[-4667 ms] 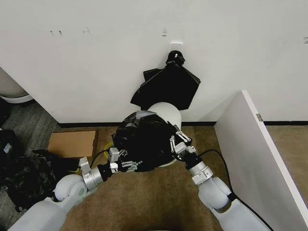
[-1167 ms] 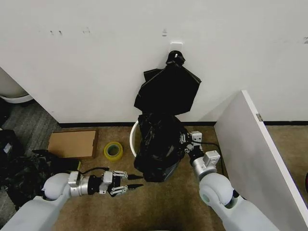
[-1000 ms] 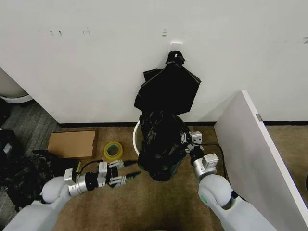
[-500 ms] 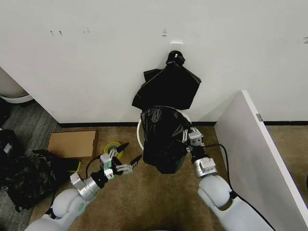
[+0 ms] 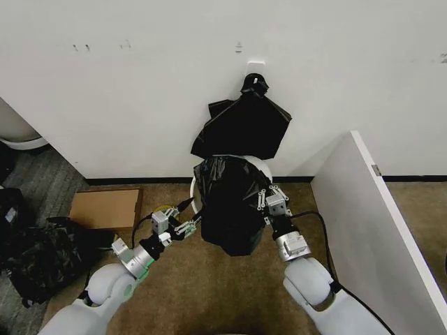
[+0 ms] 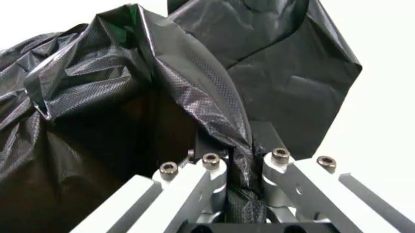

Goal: Place the garbage bag over the trash bin.

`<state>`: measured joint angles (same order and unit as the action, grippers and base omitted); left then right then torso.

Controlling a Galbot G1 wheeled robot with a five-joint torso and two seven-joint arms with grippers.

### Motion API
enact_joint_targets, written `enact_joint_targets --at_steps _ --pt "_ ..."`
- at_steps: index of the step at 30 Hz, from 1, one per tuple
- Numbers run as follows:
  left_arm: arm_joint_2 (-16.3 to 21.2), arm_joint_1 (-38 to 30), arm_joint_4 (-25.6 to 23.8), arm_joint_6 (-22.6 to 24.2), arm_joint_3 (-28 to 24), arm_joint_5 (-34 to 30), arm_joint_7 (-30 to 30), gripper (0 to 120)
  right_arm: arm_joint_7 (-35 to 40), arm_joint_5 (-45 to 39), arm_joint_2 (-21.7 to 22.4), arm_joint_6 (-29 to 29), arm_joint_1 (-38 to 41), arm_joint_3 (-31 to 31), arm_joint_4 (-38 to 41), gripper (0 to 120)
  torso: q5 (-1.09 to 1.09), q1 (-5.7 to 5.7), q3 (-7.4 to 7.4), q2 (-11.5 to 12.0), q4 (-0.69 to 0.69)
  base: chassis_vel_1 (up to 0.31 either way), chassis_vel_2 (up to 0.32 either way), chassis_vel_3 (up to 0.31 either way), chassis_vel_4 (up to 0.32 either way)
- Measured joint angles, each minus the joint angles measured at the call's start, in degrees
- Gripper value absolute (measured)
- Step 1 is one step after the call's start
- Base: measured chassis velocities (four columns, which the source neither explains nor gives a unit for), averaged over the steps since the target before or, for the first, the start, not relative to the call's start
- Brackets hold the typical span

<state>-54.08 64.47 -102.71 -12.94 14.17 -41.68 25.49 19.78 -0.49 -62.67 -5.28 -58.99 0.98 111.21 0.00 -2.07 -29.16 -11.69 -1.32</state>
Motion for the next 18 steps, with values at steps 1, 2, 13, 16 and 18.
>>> enact_joint_targets --at_steps 1,2,13,16,18 --pt "-0.1 0.0 0.0 0.1 0.0 0.0 0.0 37 -0.1 0.0 0.0 0.0 0.0 -0.1 0.1 2 0.00 0.00 0.00 0.0 0.00 0.000 0.000 0.000 0.000" --pt "-0.1 0.0 0.0 0.1 0.0 0.0 0.0 37 -0.1 0.0 0.0 0.0 0.0 -0.1 0.1 2 0.00 0.00 0.00 0.0 0.00 0.000 0.000 0.000 0.000" --pt "0.1 1.0 -1.4 0.3 0.5 -1.7 2.1 0 -0.4 -0.3 -0.2 0.0 0.2 -0.2 -0.2 2 -0.01 0.00 0.00 0.0 0.01 0.000 0.000 0.000 0.000" --pt "0.3 1.3 -1.4 0.2 1.2 -1.9 2.4 0 -0.4 -1.3 -0.2 0.1 0.3 -0.4 -0.3 2 0.00 0.00 0.00 0.0 0.00 0.000 0.000 0.000 0.000" --pt "0.3 1.5 -1.4 0.1 1.6 -1.9 2.4 0 -0.4 -2.1 -0.1 0.4 0.3 -0.4 -0.2 2 0.00 0.00 0.00 0.0 0.00 0.000 0.000 0.000 0.000"
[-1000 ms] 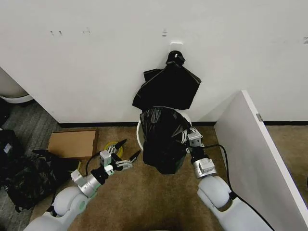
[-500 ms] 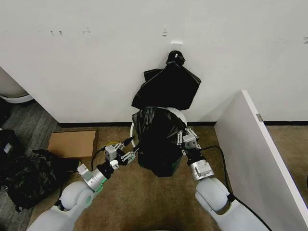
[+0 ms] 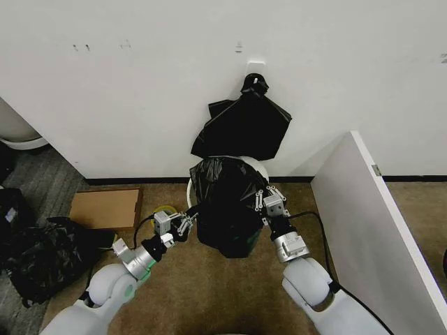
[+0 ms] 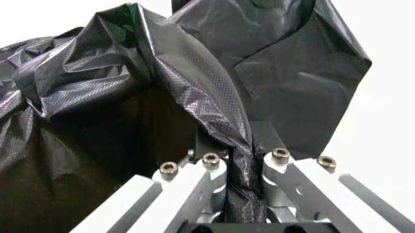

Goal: Place the garbage bag over the trash bin.

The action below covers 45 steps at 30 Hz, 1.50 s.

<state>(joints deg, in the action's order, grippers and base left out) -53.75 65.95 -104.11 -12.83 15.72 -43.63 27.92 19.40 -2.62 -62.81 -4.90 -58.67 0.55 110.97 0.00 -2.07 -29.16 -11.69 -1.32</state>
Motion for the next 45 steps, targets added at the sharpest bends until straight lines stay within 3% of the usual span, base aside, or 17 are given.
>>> enact_joint_targets --at_steps 6,11,18,31,40,45 --pt "0.4 1.1 0.9 -0.6 1.5 0.0 -1.2 0 1.0 -7.4 0.6 3.1 0.1 0.2 0.6 2 0.00 0.00 0.00 0.0 0.01 0.000 0.000 0.000 0.000" --pt "0.9 1.3 2.8 -1.8 2.1 -0.1 -1.4 0 4.0 -20.3 1.4 11.6 -0.2 0.6 3.1 2 0.00 0.00 0.00 0.0 0.00 0.000 0.000 0.000 0.000" --pt "0.9 0.9 5.4 -3.2 2.5 -0.1 -1.2 0 4.8 -29.5 2.2 16.6 -0.8 1.5 5.2 2 0.00 0.00 0.00 0.0 0.00 0.000 0.000 0.000 0.000" --pt "0.4 0.8 9.6 -5.6 2.8 0.0 -1.5 0 4.9 -37.1 2.5 17.4 -1.5 2.7 6.9 2 0.00 0.00 0.00 0.0 0.00 0.000 0.000 0.000 0.000" --pt "-0.4 -0.1 13.8 -7.4 1.1 3.7 -0.2 0 4.8 -43.3 1.5 15.7 -1.1 2.7 8.3 2 0.00 0.00 0.01 0.0 0.01 0.000 0.000 0.000 0.000" --pt "-1.2 -1.0 14.5 -8.1 0.5 5.0 -2.7 0 3.7 -46.8 1.8 15.7 -1.4 2.7 9.7 2 0.00 0.00 0.01 0.0 0.00 0.000 0.000 0.000 0.000"
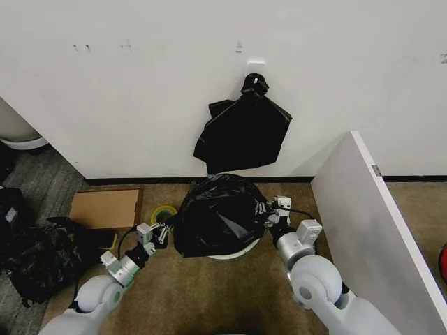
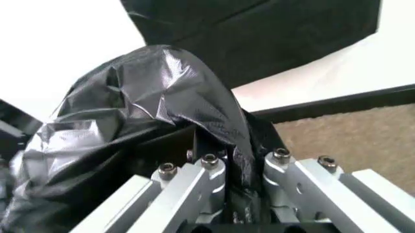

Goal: Place the garbage bag over the trash bin.

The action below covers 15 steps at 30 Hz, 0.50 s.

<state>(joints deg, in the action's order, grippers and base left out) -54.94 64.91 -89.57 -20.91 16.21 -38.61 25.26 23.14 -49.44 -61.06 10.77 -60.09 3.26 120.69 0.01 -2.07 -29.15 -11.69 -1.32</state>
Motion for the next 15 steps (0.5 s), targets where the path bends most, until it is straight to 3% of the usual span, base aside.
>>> enact_joint_targets --at_steps 8,12,15 --pt "0.7 0.5 -1.1 -1.1 0.9 -1.9 -0.9 0 -5.4 5.6 0.6 -2.3 -0.7 -0.1 -1.4 2 -0.01 0.00 0.00 0.0 0.00 0.000 0.000 0.000 0.000" --pt "1.7 1.2 -1.3 -1.2 2.0 -2.8 1.7 13 -6.1 6.7 0.4 -3.3 -0.6 -0.1 -2.3 2 -0.01 0.00 0.00 0.0 0.01 0.000 0.000 0.000 0.000" --pt "2.0 1.8 -1.3 -0.9 3.8 -2.3 7.3 25 -5.3 7.9 -0.1 -4.3 -0.2 -0.1 -3.7 2 0.01 0.00 0.00 0.0 0.00 0.000 0.000 0.000 0.000"
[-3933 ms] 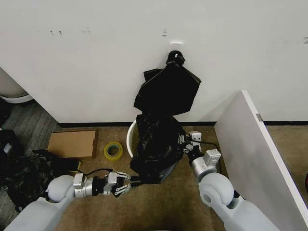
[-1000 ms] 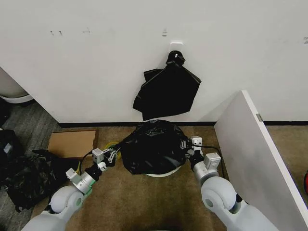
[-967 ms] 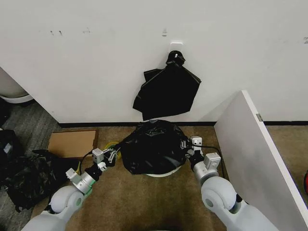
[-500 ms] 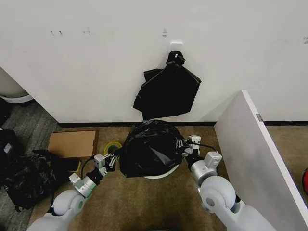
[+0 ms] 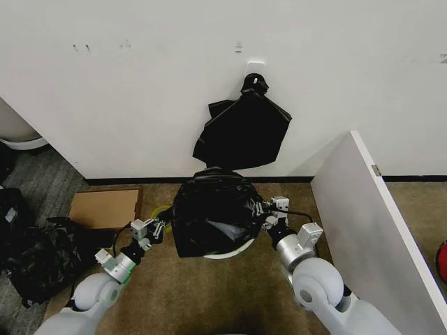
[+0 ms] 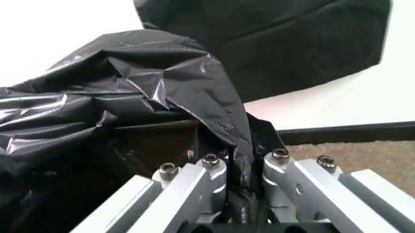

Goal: Place the garbage bag over the trash bin.

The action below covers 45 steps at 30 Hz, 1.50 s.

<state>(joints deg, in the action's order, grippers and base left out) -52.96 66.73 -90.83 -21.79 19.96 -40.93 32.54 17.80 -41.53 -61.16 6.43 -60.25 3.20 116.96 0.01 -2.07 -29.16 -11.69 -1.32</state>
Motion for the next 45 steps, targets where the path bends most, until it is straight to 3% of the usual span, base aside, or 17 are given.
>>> enact_joint_targets --at_steps 3,5,8,10,15,16,21,25,32,38,42,45 --pt "0.0 0.3 0.1 0.5 1.9 0.9 4.2 31 0.6 0.9 -0.3 -0.8 0.3 0.1 -1.1 2 0.00 0.00 0.00 0.0 0.00 0.000 0.000 0.000 0.000" --pt "-0.2 0.6 0.0 1.2 4.5 1.3 9.4 41 1.3 1.9 -0.4 -1.3 0.5 0.2 -2.2 2 -0.01 0.00 -0.01 0.0 0.00 0.000 0.000 0.000 0.000" --pt "-0.2 1.6 -3.3 3.2 9.0 -1.2 20.6 54 1.7 5.3 -0.5 -2.1 0.3 0.2 -3.7 2 -0.03 0.00 0.00 0.0 0.02 0.000 0.000 0.000 0.000" --pt "0.2 2.0 -5.9 3.7 9.1 -2.6 22.7 62 1.5 7.8 -0.6 -2.7 0.3 -0.1 -4.3 2 0.00 0.00 -0.01 0.0 0.00 0.000 0.000 0.000 0.000" --pt "1.1 1.2 -10.8 4.5 5.9 -3.6 22.0 74 0.2 13.4 -1.3 -4.0 0.9 -1.4 -5.6 2 0.00 0.00 -0.01 0.0 0.00 0.000 0.000 0.000 0.000" --pt "1.3 0.4 -11.1 4.9 5.2 -3.1 21.0 84 -0.2 15.1 -1.4 -4.4 1.1 -1.8 -5.8 2 0.00 0.00 0.00 0.0 0.01 0.000 0.000 0.000 0.000" --pt "1.4 -2.2 -10.1 6.7 3.4 2.3 17.5 98 -1.8 22.0 -1.7 -6.3 1.4 -3.0 -6.4 2 0.00 0.00 -0.01 0.0 -0.03 0.000 0.000 0.000 0.000" --pt "1.4 -2.9 -8.3 6.8 3.0 5.1 16.9 96 -2.6 24.8 -1.5 -6.9 1.4 -3.3 -6.2 2 0.00 0.00 -0.01 0.0 0.01 0.000 0.000 0.000 0.000" --pt "1.7 -3.2 -8.3 7.8 3.0 5.6 23.2 86 -2.6 26.0 -0.8 -7.0 1.0 -2.9 -5.8 2 -0.01 0.00 -0.01 0.0 0.00 0.000 0.000 0.000 0.000" --pt "1.7 -4.3 -8.7 8.2 2.4 7.3 22.2 82 -2.3 26.9 -1.2 -6.8 1.2 -3.5 -5.9 2 -0.01 0.00 0.00 0.0 0.00 0.000 0.000 0.000 0.000" --pt "1.5 -5.1 -8.2 8.2 2.1 8.7 21.2 71 -2.2 27.3 -1.3 -6.7 1.4 -3.8 -5.9 2 -0.01 0.00 0.00 0.0 0.00 0.000 0.000 0.000 0.000" --pt "1.2 -5.4 -8.1 8.1 1.4 9.5 20.8 56 -2.3 27.4 -1.3 -6.5 1.6 -4.0 -5.8 2 -0.01 0.00 0.00 0.0 0.00 0.000 0.000 0.000 0.000"
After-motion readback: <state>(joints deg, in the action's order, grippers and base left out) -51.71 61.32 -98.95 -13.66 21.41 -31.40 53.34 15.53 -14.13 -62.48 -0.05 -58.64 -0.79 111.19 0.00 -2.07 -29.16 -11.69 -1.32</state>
